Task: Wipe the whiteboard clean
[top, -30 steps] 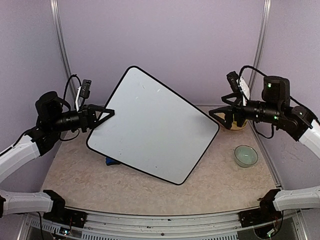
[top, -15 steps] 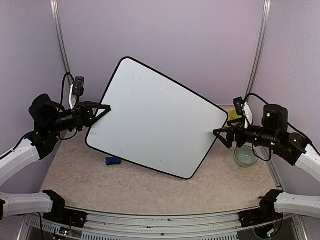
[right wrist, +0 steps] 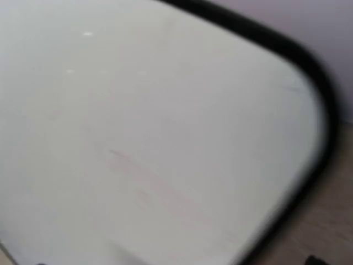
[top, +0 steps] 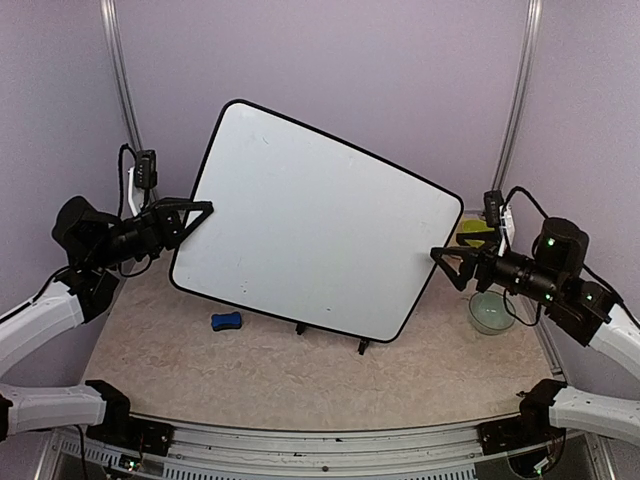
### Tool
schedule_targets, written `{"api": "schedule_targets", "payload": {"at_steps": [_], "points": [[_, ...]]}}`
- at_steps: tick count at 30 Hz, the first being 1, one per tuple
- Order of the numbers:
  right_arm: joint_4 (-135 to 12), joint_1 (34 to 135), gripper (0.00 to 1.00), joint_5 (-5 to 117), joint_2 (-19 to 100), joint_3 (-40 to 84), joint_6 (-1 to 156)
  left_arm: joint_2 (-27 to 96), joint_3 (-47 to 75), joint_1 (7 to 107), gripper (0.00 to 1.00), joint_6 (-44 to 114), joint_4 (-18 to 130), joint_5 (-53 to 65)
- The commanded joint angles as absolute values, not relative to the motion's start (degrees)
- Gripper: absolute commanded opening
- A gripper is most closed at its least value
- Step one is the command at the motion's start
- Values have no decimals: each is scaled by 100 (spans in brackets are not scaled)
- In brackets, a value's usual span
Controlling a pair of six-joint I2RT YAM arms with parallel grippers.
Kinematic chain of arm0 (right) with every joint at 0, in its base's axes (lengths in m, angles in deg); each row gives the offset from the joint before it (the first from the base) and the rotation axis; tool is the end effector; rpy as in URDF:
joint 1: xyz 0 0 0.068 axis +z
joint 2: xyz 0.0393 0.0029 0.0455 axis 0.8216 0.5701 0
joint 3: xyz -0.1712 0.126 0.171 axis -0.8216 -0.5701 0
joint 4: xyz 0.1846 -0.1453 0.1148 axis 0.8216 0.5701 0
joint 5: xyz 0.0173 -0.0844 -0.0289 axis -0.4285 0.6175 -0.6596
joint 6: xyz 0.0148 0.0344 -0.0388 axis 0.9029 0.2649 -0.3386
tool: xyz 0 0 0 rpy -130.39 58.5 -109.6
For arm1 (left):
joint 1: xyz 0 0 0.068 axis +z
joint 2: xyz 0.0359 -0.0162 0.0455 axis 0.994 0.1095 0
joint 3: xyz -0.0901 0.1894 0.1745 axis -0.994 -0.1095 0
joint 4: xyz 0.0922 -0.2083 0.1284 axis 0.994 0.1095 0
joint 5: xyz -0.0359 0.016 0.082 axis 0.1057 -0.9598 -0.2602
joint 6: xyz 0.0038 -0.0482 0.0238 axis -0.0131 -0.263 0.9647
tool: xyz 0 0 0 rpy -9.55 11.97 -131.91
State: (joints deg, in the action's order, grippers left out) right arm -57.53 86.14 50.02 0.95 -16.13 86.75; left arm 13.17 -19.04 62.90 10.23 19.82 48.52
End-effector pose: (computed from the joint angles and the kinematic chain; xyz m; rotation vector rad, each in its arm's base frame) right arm 0.1483 0.0982 0.3159 -0.4017 1.7330 0.8001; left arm 0.1845 -0.0997 0.3590 0.6785 1.2893 -1.3518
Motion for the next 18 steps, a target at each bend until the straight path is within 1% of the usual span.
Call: {"api": "schedule_targets", "payload": {"at_steps": [1,5,10,14,18], "points": [[-6376,8556,100,4296,658,-1590,8652,1356,-1857,6332,0,596,302,4583],[-6521,8548,100,4145,1172,-1444,8540,1548,-2003,6332,0,315,-214,4540],[-6934,8530,100,3530,1199,-1451,8484,1743,-2148,6339,0,238,-543,4442],[-7094,8521,98,2855,1140,-1421,8444,1945,-2249,6341,0,336,-603,4316],[-7024,8509,97,3249,975,-1410,8433,2221,-2476,6341,0,623,-539,3936]]}}
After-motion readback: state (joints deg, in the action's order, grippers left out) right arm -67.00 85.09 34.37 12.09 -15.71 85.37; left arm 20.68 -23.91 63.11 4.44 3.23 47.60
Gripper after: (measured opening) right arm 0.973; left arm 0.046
